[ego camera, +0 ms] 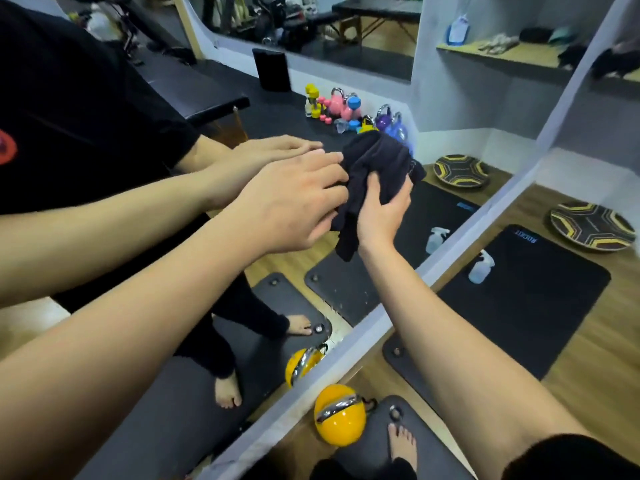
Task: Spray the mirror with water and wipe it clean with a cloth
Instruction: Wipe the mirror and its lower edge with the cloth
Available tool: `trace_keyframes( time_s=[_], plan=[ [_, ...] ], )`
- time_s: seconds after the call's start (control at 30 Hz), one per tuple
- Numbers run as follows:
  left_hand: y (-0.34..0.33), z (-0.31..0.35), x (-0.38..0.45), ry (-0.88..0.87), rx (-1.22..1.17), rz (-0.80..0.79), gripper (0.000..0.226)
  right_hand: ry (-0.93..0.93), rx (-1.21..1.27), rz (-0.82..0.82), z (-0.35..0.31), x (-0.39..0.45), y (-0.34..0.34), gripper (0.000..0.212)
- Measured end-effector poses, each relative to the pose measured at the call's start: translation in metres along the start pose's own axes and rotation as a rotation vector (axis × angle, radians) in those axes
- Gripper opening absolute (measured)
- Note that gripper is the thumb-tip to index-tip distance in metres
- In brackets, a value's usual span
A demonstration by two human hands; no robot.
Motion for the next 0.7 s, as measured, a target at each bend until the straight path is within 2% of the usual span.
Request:
trace_keyframes(
  time_s=[0.13,0.23,0.3,0.4,0.47,0.53,0.63,0.7],
  plan=[
    [-0.016,-0.003,0.013,-0.033,0.05,-0.091,0.044,-0.134,0.014,0.042,0.03,0.001,0.006,0.051],
    [-0.026,-0.002,0.006,-0.073,0.125,-0.157,0.037,-0.324,0.019,0.126,0.075,-0.025,0.011,0.058],
    [-0.028,-0.003,0.004,-0.088,0.124,-0.145,0.036,-0.492,-0.013,0.148,0.112,-0.066,0.013,0.063],
    [-0.029,-0.007,0.003,-0.111,0.128,-0.121,0.04,-0.748,-0.053,0.122,0.163,-0.153,0.014,0.071],
    [-0.033,-0.012,0.001,-0.126,0.14,-0.135,0.043,-0.916,-0.096,0.053,0.197,-0.215,0.012,0.085],
    [-0.035,-0.016,-0.001,-0.155,0.15,-0.122,0.046,-1.091,-0.129,-0.005,0.221,-0.269,0.013,0.089],
    [-0.039,-0.021,-0.003,-0.183,0.167,-0.088,0.042,-1.259,-0.085,-0.059,0.237,-0.297,0.008,0.101],
    [-0.043,-0.022,-0.002,-0.159,0.183,-0.134,0.044,-1.306,0.029,0.006,0.246,-0.283,0.004,0.086]
  ],
)
Point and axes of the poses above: each hand's wrist, its own x-axis towards the middle knuckle, its own y-axis out of the back of the hand, z = x × y, the point moved 5 cm from there along x, towards the middle knuckle, and after that the axes turned 6 degrees about z, right-handed, at the moved point
